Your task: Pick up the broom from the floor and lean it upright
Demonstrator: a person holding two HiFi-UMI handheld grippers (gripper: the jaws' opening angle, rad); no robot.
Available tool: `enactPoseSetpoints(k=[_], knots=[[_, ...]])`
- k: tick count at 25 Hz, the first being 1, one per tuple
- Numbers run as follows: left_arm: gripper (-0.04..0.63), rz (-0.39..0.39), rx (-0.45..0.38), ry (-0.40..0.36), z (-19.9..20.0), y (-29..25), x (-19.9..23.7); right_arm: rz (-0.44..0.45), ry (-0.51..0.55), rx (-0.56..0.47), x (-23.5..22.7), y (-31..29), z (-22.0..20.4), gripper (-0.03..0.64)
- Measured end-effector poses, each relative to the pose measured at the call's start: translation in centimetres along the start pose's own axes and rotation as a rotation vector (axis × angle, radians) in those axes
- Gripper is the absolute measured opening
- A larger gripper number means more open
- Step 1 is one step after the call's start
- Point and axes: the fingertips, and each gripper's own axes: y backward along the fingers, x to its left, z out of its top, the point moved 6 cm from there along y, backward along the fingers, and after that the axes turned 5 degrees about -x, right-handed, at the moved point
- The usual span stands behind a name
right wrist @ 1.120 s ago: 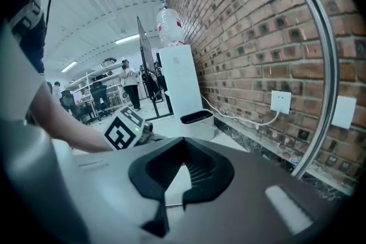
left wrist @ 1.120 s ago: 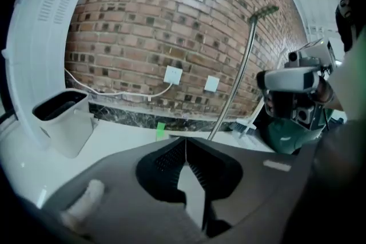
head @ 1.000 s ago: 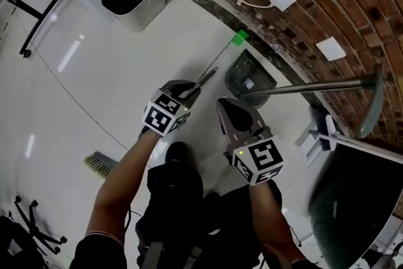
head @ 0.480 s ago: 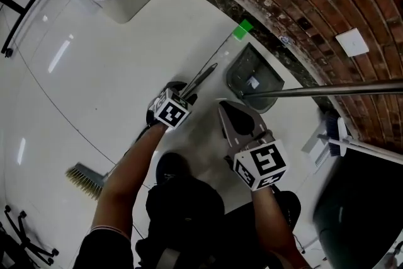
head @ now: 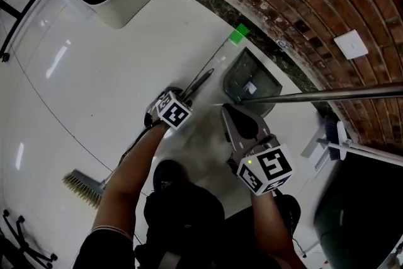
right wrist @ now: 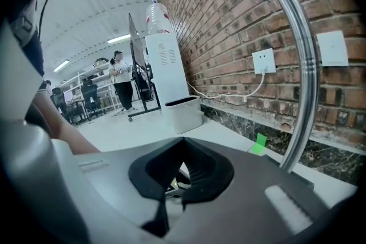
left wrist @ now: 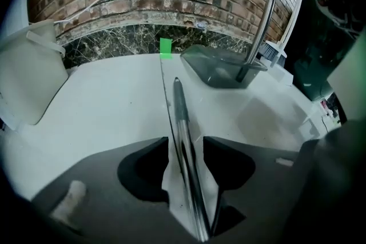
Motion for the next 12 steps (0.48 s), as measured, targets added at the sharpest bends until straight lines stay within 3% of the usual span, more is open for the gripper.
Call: enactPoseSetpoints(k=[2,5,6,12], knots=[[0.192,0.003,0.021,-0.012,-0.32,-0.33,0.03,-0.005,0.004,-0.011,0.1,0.19,0.27,0.006],[0.103,0.035,0.019,-0.024,-0.44,-0.53,0.28,-0.017,0.011,-0.013,-0.12,0.43,0.41,0.006],[0.101,0.043,0.013,-0.018,-0.44,-0.58,0.32,-0.021,0.011,-0.011,-0.29,0.55,0.38,0.006],[0.08,0.05,-0.001,0.086,-0.44,-0.24,0.87,-0.036,0.018,-0.001,-0.43,0.97,0.31,0.006]])
